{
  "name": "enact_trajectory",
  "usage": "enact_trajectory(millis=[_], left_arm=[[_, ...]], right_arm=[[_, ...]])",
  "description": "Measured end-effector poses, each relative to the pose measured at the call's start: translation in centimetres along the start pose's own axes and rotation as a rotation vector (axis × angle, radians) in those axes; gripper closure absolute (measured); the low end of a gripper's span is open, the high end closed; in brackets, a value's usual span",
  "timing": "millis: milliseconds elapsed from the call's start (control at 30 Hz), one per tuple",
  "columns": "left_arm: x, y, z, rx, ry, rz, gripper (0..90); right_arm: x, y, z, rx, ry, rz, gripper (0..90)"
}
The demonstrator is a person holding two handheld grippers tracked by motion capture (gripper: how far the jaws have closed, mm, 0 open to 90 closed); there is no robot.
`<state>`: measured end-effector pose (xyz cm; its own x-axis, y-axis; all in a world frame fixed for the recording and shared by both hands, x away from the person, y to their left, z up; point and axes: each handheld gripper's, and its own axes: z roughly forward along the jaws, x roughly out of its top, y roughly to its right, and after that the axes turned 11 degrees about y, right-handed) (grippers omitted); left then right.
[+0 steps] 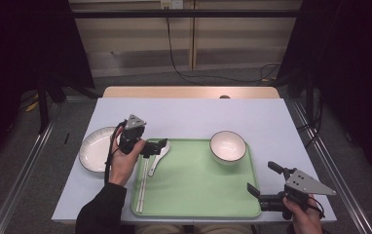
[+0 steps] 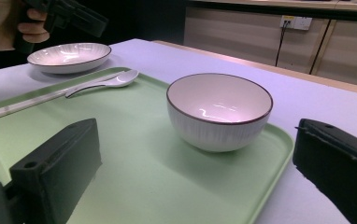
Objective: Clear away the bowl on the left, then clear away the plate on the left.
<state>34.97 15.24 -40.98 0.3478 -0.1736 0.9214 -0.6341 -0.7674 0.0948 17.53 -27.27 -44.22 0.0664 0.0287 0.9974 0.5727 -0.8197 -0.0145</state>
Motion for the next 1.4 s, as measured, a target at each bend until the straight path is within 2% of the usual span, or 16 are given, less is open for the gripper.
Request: enact_trajectory(millis=[167,300,433,733,900,967,1000,1033,1067,1100,1167,1200,1267,1300,1333,1400], left_arm=[[-1.0,-1.3,-1.6,0.029,0.0,-0.025,4.9],[-1.5,-2.1,-3.0,0.061,-0.001,-0.025,3.3],[-1.8,-3.3,-4.3,0.062,-0.003,-0.027,3.3],[-3.3,-5.8,-6.7,0.113,-0.011,-0.049,4.0],[-3.7,-7.2,-8.1,0.164,0.001,-0.054,4.0],[-4.0,-7.9,-8.6,0.169,0.009,-0.066,4.3],[-4.2,-8.4,-8.8,0.153,0.019,-0.092,4.3],[-4.4,-8.8,-9.0,0.128,0.017,-0.092,5.9],[-4.5,-9.1,-9.3,0.136,0.017,-0.09,5.7],[-4.6,-9.3,-9.5,0.163,0.022,-0.085,3.9],[-4.6,-9.9,-10.0,0.204,0.028,-0.082,6.3],[-4.7,-10.3,-10.3,0.208,0.04,-0.094,5.6],[-4.8,-10.7,-10.6,0.22,0.022,-0.093,5.1],[-4.9,-11.0,-10.7,0.209,0.024,-0.092,5.1],[-5.0,-11.2,-10.7,0.197,0.006,-0.117,5.0],[-5.1,-11.5,-10.8,0.203,-0.029,-0.104,4.8]], right_arm=[[0.0,0.0,0.0,0.003,-0.011,0.005,0.6],[0.0,-0.1,0.0,0.007,-0.006,-0.001,0.6],[0.0,0.1,0.0,-0.006,-0.004,0.004,0.6],[0.0,0.0,0.0,-0.016,-0.003,0.008,0.6],[0.0,0.0,-0.1,-0.014,-0.002,-0.001,0.6],[0.0,-0.1,-0.2,-0.016,-0.002,0.001,0.6],[-0.1,-0.1,-0.2,-0.011,-0.004,0.006,0.6],[-0.1,0.0,-0.2,-0.011,-0.001,0.008,0.6],[-0.1,0.0,-0.2,-0.013,-0.004,0.01,0.6],[-0.1,0.0,-0.2,-0.017,-0.003,0.007,0.6],[0.0,0.0,-0.1,-0.011,-0.003,0.001,0.6],[0.0,-0.1,0.0,-0.012,-0.003,0.005,0.6],[0.0,-0.1,0.0,-0.01,-0.009,0.002,0.6],[0.0,-0.1,0.0,-0.01,-0.009,0.002,0.6],[0.0,-0.1,-0.1,-0.009,-0.008,0.0,0.6],[0.0,-0.1,-0.1,-0.013,-0.004,0.007,0.6]])
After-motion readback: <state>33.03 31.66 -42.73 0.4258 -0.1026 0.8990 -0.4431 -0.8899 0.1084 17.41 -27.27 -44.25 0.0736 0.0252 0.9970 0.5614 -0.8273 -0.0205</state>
